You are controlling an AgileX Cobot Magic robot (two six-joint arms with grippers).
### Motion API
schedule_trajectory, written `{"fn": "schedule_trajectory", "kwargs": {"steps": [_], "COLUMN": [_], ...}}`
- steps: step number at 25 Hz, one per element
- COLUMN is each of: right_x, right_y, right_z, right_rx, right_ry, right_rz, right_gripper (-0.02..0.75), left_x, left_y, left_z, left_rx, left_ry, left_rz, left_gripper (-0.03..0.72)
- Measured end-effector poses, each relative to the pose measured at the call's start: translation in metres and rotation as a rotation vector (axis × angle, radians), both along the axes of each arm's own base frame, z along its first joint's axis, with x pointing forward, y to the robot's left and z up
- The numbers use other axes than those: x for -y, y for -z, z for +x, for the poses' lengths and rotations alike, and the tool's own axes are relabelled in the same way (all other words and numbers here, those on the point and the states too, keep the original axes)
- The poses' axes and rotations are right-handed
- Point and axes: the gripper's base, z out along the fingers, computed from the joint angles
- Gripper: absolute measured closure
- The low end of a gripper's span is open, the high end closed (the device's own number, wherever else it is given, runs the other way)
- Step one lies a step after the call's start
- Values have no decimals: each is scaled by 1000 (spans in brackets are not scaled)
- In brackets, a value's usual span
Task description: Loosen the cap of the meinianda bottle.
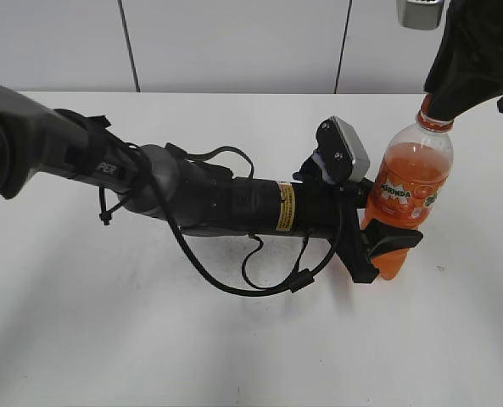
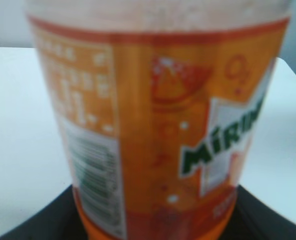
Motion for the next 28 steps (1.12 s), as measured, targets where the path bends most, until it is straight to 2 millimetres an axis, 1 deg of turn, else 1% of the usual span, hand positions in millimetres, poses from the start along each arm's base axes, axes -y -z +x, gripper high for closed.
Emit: {"fn": "schedule_trajectory", "kwargs": {"steps": [4,8,10,14,16,19,20,21,22,24,28], "right_x": [0,0,1,1,2,4,5,6,6,5,0], "right_y": [0,-1,-6,-21,-29,-33,-32,-31,-30,-23,-4], "right_z": [0,-2,-5,-17,-23,-22,-21,-20,-18,-13,-1], "right_rx": [-4,-12,-5,8,-3,-45,-72,-81,-91,-109,-156], "right_ry": [-2,34,57,106,260,673,840,918,978,1041,1094], "right_rz": [4,15,33,117,200,361,413,432,446,445,397], "right_gripper": [516,439,402,380,379,376,376,375,375,364,302], "left_x": [0,0,0,0,0,0,0,0,0,0,0], "left_y": [0,0,0,0,0,0,0,0,0,0,0], "left_z": [0,0,0,0,0,0,0,0,0,0,0], "left_rx": [1,2,3,3,3,3,3,3,2,2,1], "left_ry": [2,3,5,6,6,6,6,6,6,6,5], "left_rz": [1,1,1,1,1,1,1,1,0,0,0], "left_gripper": [287,287,287,288,288,288,288,288,288,288,288]}}
